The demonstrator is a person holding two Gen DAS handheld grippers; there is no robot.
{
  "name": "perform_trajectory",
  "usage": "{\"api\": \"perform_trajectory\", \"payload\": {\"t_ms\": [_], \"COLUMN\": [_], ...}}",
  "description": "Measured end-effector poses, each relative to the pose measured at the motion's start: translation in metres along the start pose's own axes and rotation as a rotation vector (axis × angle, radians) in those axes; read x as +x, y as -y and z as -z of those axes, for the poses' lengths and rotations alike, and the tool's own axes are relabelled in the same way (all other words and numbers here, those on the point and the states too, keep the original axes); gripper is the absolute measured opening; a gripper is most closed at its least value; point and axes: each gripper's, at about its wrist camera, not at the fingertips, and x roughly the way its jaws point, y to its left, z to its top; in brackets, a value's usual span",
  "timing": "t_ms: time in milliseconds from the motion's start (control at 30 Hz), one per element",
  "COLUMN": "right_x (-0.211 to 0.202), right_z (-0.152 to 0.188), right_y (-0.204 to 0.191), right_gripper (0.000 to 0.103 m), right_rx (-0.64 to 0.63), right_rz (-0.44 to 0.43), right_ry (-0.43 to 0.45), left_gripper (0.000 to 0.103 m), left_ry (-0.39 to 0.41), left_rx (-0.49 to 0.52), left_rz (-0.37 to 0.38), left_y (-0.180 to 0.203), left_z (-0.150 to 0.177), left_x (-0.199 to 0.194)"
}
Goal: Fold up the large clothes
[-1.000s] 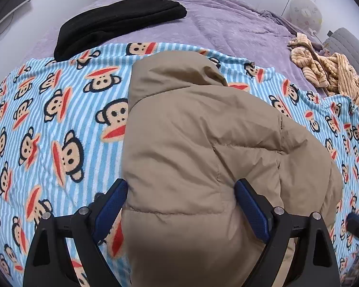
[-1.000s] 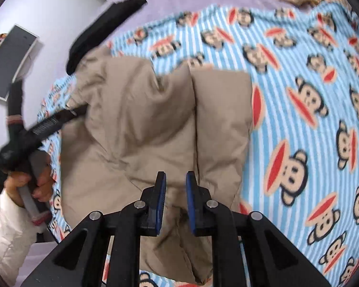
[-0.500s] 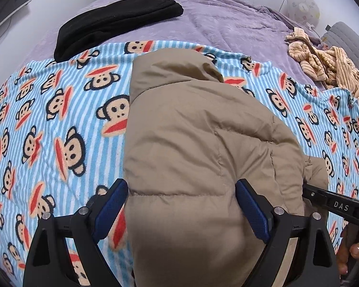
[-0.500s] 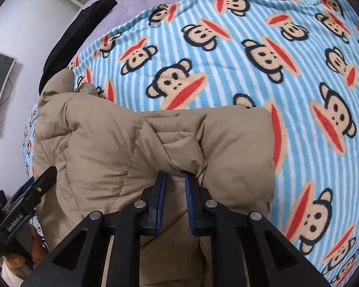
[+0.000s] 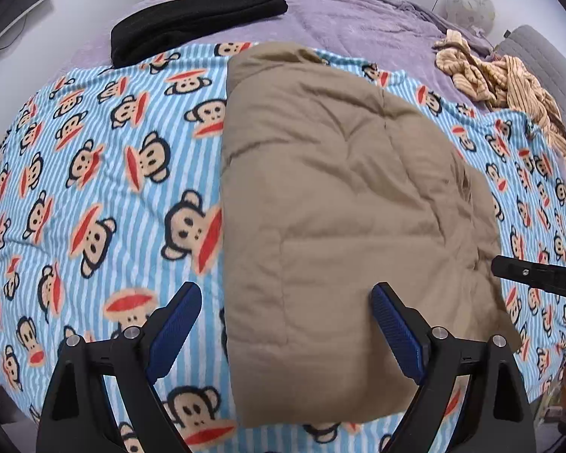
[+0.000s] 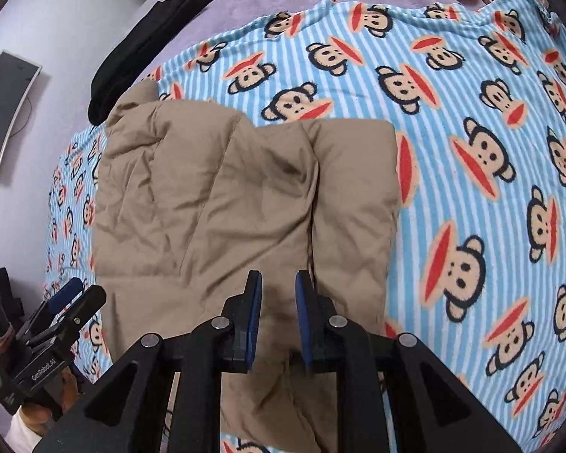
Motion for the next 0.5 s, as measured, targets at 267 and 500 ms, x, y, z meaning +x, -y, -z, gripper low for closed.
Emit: {"api": "perform_trajectory", "payload": {"t_ms": [267,500], "right_x": [-0.001,-0.019], "right_z": [0.072,0.094], "right_y": [-0.003,0.0], "right_gripper": [0.02,0.02], "right_rx": [-0.005,0.075], "right_rz": [0.023,0.043], "right_ry": [-0.065,-0.05], "left_gripper": [0.092,0.092], "left_ry": [-0.059,-0.039], "left_rx": [-0.029,-0.019], "left_rz": [0.02,0.029], "left_y": [-0.009,-0.007], "left_z": [0.033,0.043], "left_x": [-0.002,-0.029]}}
